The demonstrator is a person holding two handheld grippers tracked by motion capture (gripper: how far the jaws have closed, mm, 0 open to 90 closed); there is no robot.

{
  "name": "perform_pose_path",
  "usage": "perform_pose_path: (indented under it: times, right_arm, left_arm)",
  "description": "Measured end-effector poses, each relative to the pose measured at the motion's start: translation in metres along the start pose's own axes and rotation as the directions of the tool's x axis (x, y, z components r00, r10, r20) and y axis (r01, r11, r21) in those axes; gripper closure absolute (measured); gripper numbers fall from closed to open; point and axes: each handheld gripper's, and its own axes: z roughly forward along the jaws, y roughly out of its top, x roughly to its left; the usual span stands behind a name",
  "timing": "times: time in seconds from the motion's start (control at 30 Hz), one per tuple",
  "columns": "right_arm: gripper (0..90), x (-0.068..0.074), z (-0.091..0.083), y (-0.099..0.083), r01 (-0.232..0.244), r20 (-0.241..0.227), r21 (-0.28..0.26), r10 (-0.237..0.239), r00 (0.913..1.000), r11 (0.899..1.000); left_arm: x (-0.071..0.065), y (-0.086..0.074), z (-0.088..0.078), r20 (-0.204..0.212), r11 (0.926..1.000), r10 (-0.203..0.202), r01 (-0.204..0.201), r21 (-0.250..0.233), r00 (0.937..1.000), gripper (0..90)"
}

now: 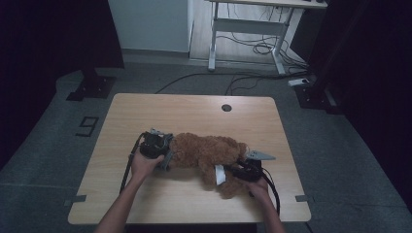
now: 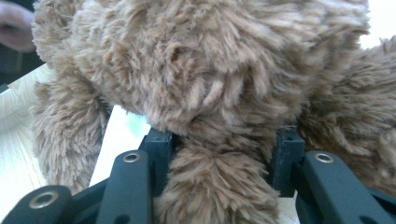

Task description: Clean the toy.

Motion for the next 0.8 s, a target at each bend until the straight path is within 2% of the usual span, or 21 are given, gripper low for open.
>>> perform_pose_path:
  times: [0.03, 0.1, 0.17, 0.23, 0.3, 0.37, 0.5, 0.53, 0.6, 0.63, 0.67, 0.7, 0.73, 0.77, 0.8]
  right_arm:
    - [54.1, 0.0, 0.0, 0.0, -0.001, -0.001, -0.002, 0.001, 1.0, 1.0]
    - [54.1, 0.0, 0.0, 0.0, -0.002, -0.001, 0.001, 0.002, 1.0, 1.0]
    - [54.1, 0.0, 0.0, 0.0, -0.001, -0.001, 0.001, 0.001, 1.0, 1.0]
    - [54.1, 0.0, 0.0, 0.0, 0.0, 0.0, 0.001, 0.0, 1.0, 1.0]
    - [54.1, 0.0, 0.0, 0.0, -0.003, 0.0, -0.002, 0.003, 1.0, 1.0]
    - [54.1, 0.0, 0.0, 0.0, -0.005, 0.0, -0.003, 0.005, 1.0, 1.0]
    - [54.0, 0.0, 0.0, 0.0, -0.004, -0.003, -0.002, 0.004, 1.0, 1.0]
    - [54.0, 0.0, 0.0, 0.0, -0.004, -0.004, -0.001, 0.004, 1.0, 1.0]
    - [54.0, 0.0, 0.0, 0.0, -0.002, -0.003, 0.001, 0.002, 1.0, 1.0]
    - [54.0, 0.0, 0.0, 0.0, -0.002, -0.004, 0.0, 0.002, 1.0, 1.0]
    - [54.0, 0.0, 0.0, 0.0, -0.001, -0.004, 0.001, 0.001, 1.0, 1.0]
    - [54.0, 0.0, 0.0, 0.0, -0.001, -0.003, 0.004, 0.001, 1.0, 1.0]
    - [54.0, 0.0, 0.0, 0.0, -0.004, -0.002, 0.005, 0.004, 1.0, 1.0]
    - [53.9, -0.001, 0.0, 0.0, -0.006, -0.003, 0.009, 0.006, 1.0, 1.0]
    - [53.8, -0.001, 0.0, 0.0, -0.008, -0.004, 0.012, 0.008, 1.0, 1.0]
  left_arm:
    - [-0.005, 0.007, -0.01, -0.019, 0.9994, 0.028, -0.028, -0.019, 0.9994, 77.9]
    - [-0.015, 0.019, -0.023, -0.018, 0.9962, 0.063, -0.063, -0.059, 0.9979, 77.8]
    - [-0.028, 0.031, -0.035, -0.021, 0.9894, 0.106, -0.108, -0.097, 0.9941, 77.9]
    - [-0.047, 0.045, -0.044, -0.001, 0.9785, 0.149, -0.147, -0.144, 0.9889, 77.9]
    - [-0.064, 0.055, -0.047, 0.032, 0.972, 0.173, -0.165, -0.167, 0.9844, 77.9]
    - [-0.09, 0.066, -0.04, 0.066, 0.9636, 0.223, -0.21, -0.166, 0.9726, 77.9]
    - [-0.125, 0.075, -0.022, 0.131, 0.9546, 0.271, -0.248, -0.165, 0.9537, 77.9]
    - [-0.138, 0.076, -0.014, 0.153, 0.9523, 0.284, -0.26, -0.16, 0.9466, 77.9]
    - [-0.159, 0.076, 0.002, 0.162, 0.9423, 0.325, -0.305, -0.139, 0.9318, 77.9]
    - [-0.165, 0.075, 0.007, 0.155, 0.9372, 0.342, -0.325, -0.127, 0.9269, 77.8]
    - [-0.171, 0.074, 0.013, 0.13, 0.9293, 0.364, -0.351, -0.115, 0.9222, 77.9]
    - [-0.175, 0.072, 0.018, 0.111, 0.9237, 0.379, -0.368, -0.108, 0.9188, 77.9]
    - [-0.177, 0.07, 0.022, 0.099, 0.9213, 0.383, -0.373, -0.111, 0.9183, 77.9]
    - [-0.176, 0.069, 0.023, 0.097, 0.9217, 0.382, -0.371, -0.114, 0.9192, 78.0]
    - [-0.173, 0.069, 0.023, 0.105, 0.9275, 0.367, -0.356, -0.116, 0.9241, 78.1]
